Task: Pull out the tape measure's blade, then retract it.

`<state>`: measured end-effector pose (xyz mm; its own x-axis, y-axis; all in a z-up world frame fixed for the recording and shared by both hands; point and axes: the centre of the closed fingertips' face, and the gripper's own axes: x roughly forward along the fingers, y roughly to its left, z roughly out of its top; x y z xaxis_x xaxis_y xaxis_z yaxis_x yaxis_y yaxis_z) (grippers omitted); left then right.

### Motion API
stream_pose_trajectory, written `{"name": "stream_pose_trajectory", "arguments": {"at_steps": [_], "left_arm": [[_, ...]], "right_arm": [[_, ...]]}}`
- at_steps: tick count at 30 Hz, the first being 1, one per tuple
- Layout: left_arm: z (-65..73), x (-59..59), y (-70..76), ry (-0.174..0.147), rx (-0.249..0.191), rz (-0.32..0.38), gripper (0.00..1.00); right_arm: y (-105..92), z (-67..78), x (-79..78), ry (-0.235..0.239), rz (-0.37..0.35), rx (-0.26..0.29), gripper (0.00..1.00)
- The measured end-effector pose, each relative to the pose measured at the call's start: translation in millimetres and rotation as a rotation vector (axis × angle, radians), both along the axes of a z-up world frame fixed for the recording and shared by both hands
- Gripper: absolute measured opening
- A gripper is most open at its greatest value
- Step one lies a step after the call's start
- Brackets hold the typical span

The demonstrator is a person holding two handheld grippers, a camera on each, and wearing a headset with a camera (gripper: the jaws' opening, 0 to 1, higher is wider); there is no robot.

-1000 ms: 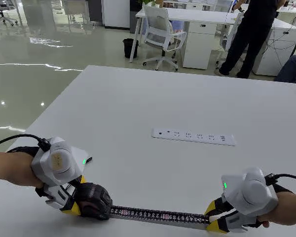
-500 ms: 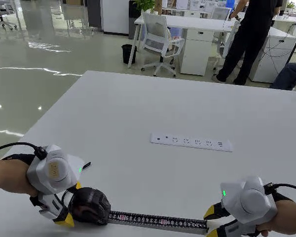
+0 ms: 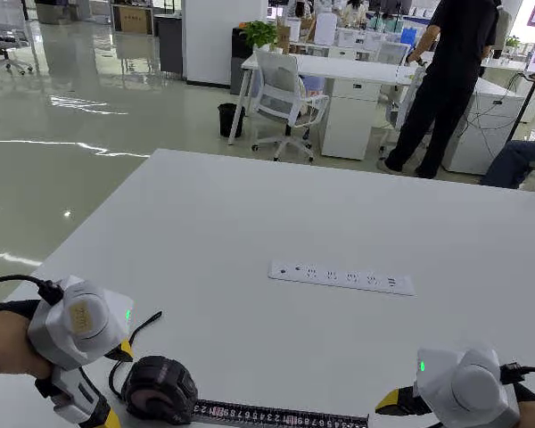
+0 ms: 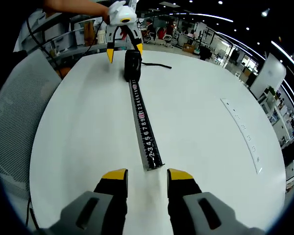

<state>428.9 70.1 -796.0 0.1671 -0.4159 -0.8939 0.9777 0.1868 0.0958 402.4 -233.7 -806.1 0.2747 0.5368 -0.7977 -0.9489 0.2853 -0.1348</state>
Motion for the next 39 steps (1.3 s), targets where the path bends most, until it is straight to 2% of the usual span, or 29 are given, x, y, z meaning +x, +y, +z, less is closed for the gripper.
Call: {"name": "stream_pose_trajectory", "arguments": {"at_steps": [11, 13, 17, 19, 21, 27, 31, 36, 39], "left_arm": [[6.4, -10.5, 5.4, -0.016, -0.029, 0.076, 0.64], [9.1, -11.8, 4.4, -0.021, -0.053, 0.100, 0.65], [11.2, -15.3, 5.1, -0.028, -0.073, 0.128, 0.67], [13.2, -17.5, 3.9, -0.029, -0.087, 0.146, 0.69], [15.0, -18.1, 3.2, -0.032, -0.104, 0.163, 0.70], [26.9, -20.1, -1.3, -0.071, -0.182, 0.244, 0.74], [29.6, -29.8, -3.9, -0.079, -0.215, 0.263, 0.77], [27.3, -40.0, -0.1, -0.089, -0.211, 0.280, 0.79], [31.8, -43.5, 1.0, -0.097, -0.235, 0.322, 0.80]], "right_arm": [[-3.7, 14.4, -8.0, -0.017, -0.098, 0.046, 0.40], [-3.4, 17.5, -9.8, -0.017, -0.116, 0.056, 0.41], [-3.5, 23.1, -11.9, -0.024, -0.168, 0.081, 0.46], [-3.8, 26.4, -12.3, -0.043, -0.192, 0.095, 0.47], [-4.5, 26.8, -15.5, -0.040, -0.203, 0.093, 0.48], [-4.9, 32.3, -22.3, -0.048, -0.259, 0.123, 0.57], [-3.9, 37.7, -25.8, -0.055, -0.294, 0.149, 0.62], [-1.2, 42.8, -30.2, -0.063, -0.329, 0.177, 0.66], [0.8, 46.7, -32.6, -0.072, -0.355, 0.197, 0.68]]}}
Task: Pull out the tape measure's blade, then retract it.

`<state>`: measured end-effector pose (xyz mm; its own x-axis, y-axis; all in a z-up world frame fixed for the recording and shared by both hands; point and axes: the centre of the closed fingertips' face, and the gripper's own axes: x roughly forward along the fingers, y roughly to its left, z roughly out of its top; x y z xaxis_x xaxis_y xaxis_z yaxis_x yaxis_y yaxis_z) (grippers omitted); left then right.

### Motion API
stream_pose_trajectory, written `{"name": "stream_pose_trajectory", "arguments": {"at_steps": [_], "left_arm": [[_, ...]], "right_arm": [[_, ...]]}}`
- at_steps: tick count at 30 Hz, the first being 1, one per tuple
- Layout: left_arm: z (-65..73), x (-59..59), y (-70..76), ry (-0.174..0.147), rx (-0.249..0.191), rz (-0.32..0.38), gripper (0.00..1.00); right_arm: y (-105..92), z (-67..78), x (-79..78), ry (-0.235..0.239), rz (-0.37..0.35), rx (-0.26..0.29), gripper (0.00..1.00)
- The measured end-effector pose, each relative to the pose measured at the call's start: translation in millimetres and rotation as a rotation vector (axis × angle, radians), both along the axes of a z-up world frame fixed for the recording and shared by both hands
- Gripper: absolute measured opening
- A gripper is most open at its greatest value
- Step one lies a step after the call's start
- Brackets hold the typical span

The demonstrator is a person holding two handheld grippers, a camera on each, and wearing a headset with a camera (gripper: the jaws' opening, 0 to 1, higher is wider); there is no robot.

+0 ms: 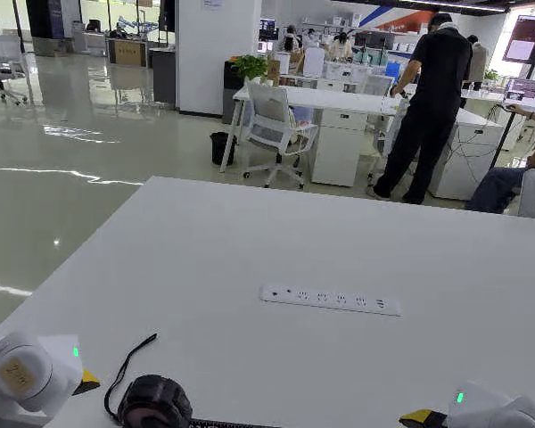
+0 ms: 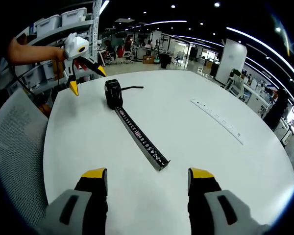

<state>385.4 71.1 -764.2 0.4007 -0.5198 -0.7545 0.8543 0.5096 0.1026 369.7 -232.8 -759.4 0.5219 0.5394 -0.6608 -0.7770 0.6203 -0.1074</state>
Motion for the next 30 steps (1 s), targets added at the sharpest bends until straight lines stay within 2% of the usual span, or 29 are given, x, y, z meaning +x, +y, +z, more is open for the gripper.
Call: {"name": "stream_pose_trajectory", "arguments": {"at_steps": [7, 10, 16, 19, 23, 26, 30], "left_arm": [[11.1, -6.7, -3.7, -0.031, -0.059, 0.081, 0.83], [13.3, -11.8, -5.6, -0.040, -0.064, 0.101, 0.85], [20.6, -12.3, -6.1, -0.067, -0.101, 0.170, 0.92], [22.4, -15.7, -8.1, -0.072, -0.099, 0.178, 0.92], [25.6, -19.8, -14.4, -0.078, -0.124, 0.199, 0.94], [26.2, -22.1, -17.2, -0.081, -0.124, 0.209, 0.94], [28.4, -22.9, -19.4, -0.086, -0.145, 0.244, 0.95]], "right_arm": [[3.1, 4.4, -6.8, 0.006, -0.068, 0.034, 0.75], [5.2, 6.5, -10.7, -0.003, -0.082, 0.039, 0.77], [10.6, 10.9, -15.4, -0.015, -0.116, 0.057, 0.82], [13.3, 15.8, -15.9, -0.022, -0.144, 0.086, 0.84], [18.1, 18.4, -20.0, -0.036, -0.147, 0.079, 0.86], [20.0, 20.7, -21.3, -0.036, -0.175, 0.105, 0.86], [21.5, 22.9, -25.0, -0.040, -0.210, 0.122, 0.87]]}}
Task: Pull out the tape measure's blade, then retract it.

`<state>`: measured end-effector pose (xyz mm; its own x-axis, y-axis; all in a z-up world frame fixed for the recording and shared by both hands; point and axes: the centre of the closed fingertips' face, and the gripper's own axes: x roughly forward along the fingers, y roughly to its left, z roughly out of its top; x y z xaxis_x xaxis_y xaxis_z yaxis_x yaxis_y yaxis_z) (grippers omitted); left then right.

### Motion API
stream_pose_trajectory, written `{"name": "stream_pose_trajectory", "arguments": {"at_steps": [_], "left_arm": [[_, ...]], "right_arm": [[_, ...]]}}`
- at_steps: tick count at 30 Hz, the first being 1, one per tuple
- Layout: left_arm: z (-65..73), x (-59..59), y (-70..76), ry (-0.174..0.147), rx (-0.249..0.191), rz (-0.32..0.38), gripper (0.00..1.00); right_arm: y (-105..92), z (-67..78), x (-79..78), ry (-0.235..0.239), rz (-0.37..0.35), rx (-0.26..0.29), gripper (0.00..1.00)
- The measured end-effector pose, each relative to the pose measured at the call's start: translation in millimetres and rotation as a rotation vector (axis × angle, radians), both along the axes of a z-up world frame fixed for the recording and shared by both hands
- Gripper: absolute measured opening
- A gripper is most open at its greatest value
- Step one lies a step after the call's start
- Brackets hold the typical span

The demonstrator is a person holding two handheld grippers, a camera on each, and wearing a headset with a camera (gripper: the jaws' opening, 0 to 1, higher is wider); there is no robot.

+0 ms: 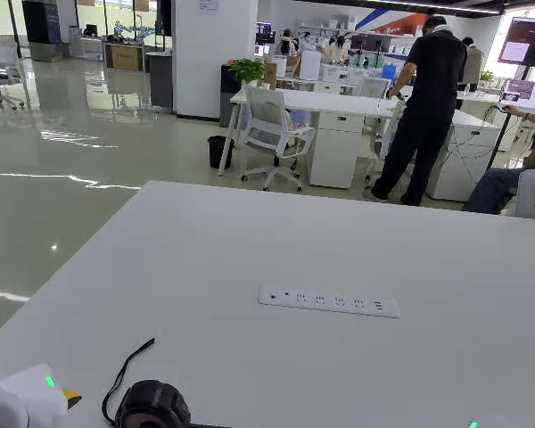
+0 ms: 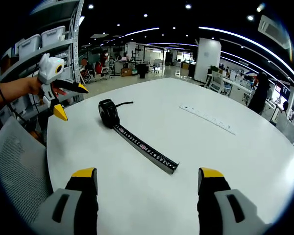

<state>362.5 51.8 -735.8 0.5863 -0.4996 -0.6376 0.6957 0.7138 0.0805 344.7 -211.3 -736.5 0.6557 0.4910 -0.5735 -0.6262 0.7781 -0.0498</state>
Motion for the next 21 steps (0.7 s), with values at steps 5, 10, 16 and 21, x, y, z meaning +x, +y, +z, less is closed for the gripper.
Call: {"name": "stream_pose_trajectory", "arguments": {"at_steps": [5, 10, 16, 21], "left_arm": [[3.2, -4.4, -4.9, -0.007, -0.013, 0.021, 0.95], [7.1, -3.0, -6.0, -0.027, -0.028, 0.068, 0.94], [11.2, -2.9, -9.6, -0.042, -0.054, 0.121, 0.94], [12.4, -4.0, -7.5, -0.045, -0.073, 0.183, 0.94]], "right_arm": [[1.3, 2.6, -3.5, -0.006, -0.026, 0.006, 0.87], [2.1, 10.8, -4.0, -0.018, -0.073, 0.034, 0.86], [4.8, 14.2, -5.1, -0.021, -0.101, 0.055, 0.87], [4.4, 13.7, -6.1, -0.022, -0.117, 0.057, 0.87]]}}
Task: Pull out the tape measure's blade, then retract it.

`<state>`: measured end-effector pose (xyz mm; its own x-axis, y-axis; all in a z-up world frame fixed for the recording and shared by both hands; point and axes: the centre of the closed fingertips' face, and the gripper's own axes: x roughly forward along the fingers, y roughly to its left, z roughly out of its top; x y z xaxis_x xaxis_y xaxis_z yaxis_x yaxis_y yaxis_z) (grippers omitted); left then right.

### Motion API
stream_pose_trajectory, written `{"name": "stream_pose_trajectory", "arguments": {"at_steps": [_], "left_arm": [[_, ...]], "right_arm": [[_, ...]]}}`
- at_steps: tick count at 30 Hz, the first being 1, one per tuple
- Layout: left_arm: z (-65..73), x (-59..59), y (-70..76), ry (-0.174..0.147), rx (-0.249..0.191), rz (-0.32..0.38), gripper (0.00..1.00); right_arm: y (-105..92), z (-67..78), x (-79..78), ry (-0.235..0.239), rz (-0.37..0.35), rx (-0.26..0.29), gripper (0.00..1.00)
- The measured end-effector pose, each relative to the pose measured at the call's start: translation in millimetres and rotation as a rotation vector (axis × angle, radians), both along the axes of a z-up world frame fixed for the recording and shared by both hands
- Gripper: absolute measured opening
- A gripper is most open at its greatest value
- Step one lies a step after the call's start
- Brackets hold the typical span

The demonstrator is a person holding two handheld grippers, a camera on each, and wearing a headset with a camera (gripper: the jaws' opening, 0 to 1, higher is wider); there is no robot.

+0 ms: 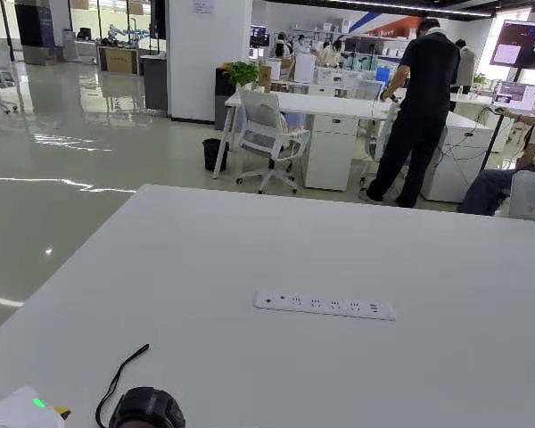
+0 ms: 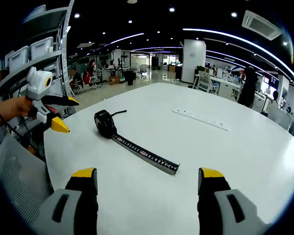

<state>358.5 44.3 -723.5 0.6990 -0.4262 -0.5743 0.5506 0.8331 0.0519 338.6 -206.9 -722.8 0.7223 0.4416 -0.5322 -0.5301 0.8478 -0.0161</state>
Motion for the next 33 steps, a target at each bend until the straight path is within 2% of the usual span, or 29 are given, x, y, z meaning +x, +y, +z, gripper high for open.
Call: {"name": "stream_pose_trajectory", "arguments": {"at_steps": [7, 22, 27, 30, 33], "left_arm": [[2.0, -4.3, 1.4, -0.014, 0.011, 0.032, 0.94], [11.5, -3.3, 5.3, -0.038, -0.039, 0.148, 0.93], [14.2, -2.5, 6.7, -0.058, -0.038, 0.184, 0.94], [15.8, -3.0, 4.7, -0.060, -0.048, 0.200, 0.94], [14.7, -4.7, 0.9, -0.057, -0.040, 0.199, 0.95]], "right_arm": [[-0.5, 3.7, -0.2, -0.008, -0.017, 0.004, 0.88], [5.2, 4.4, -6.3, -0.006, -0.039, 0.024, 0.90], [5.5, 6.5, -4.8, -0.010, -0.065, 0.046, 0.91], [6.1, 6.4, -5.3, -0.010, -0.067, 0.045, 0.91], [5.9, 5.4, -5.5, -0.006, -0.072, 0.048, 0.91]]}}
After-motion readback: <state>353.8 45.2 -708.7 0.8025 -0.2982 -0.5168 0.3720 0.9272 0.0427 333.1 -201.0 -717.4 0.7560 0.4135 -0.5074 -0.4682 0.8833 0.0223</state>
